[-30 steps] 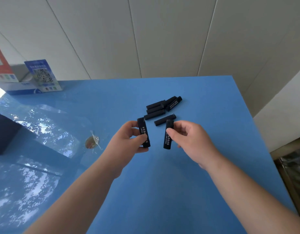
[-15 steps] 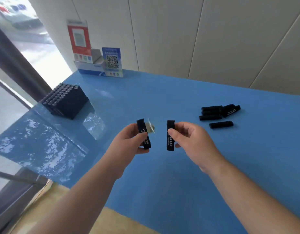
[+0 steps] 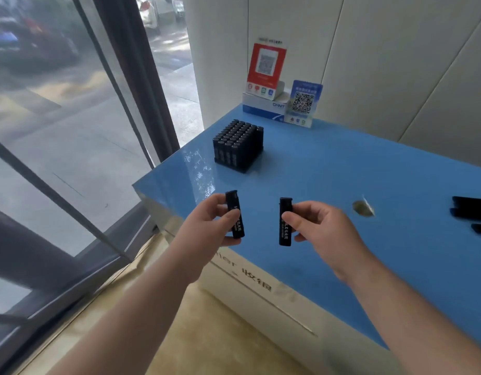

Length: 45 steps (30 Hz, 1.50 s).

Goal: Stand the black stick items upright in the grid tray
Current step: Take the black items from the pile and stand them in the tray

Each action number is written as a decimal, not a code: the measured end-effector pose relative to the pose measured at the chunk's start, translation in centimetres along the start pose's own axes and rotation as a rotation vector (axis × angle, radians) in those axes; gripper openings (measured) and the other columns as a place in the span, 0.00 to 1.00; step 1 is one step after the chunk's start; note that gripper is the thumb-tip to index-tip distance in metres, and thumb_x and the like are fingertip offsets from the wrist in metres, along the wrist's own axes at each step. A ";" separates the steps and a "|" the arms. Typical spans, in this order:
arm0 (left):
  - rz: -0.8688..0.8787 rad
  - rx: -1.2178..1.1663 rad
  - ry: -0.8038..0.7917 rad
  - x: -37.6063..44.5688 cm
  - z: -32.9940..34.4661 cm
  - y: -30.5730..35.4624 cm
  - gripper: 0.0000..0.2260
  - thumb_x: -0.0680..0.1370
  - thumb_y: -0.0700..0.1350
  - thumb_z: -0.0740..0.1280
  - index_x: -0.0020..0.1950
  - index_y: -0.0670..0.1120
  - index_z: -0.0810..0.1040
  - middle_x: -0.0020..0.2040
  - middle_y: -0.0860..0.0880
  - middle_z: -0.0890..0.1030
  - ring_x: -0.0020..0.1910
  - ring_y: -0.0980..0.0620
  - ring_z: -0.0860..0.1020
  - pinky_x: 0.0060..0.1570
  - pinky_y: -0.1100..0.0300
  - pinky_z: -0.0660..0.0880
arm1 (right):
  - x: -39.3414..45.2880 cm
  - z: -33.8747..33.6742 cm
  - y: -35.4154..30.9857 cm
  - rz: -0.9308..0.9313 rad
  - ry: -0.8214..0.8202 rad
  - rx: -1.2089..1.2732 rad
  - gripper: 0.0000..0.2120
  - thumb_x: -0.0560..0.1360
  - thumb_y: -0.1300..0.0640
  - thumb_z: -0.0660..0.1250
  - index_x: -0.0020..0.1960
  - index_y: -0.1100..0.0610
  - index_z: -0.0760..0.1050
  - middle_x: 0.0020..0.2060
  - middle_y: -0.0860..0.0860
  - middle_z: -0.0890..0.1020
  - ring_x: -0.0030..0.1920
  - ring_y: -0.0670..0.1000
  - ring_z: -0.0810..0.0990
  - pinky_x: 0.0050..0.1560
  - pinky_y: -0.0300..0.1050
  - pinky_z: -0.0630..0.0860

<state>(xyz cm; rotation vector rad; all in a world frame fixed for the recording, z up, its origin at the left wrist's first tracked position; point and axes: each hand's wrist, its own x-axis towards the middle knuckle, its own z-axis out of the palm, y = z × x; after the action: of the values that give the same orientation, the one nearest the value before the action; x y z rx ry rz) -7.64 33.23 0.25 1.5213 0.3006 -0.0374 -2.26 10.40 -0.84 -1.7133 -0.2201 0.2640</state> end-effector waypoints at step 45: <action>0.404 0.586 -0.706 35.7 -5.2 10.3 0.04 0.79 0.47 0.69 0.51 0.57 0.79 0.39 0.57 0.84 0.36 0.61 0.82 0.36 0.74 0.74 | 23.0 10.7 -0.6 -0.052 0.855 0.129 0.04 0.76 0.52 0.72 0.48 0.44 0.84 0.43 0.45 0.86 0.42 0.43 0.83 0.43 0.37 0.80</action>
<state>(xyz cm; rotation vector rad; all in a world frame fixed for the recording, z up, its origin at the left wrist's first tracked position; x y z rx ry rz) 27.99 44.72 2.43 2.0063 -0.6343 -0.3584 16.49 27.36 -3.04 -1.5481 0.3748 -0.4872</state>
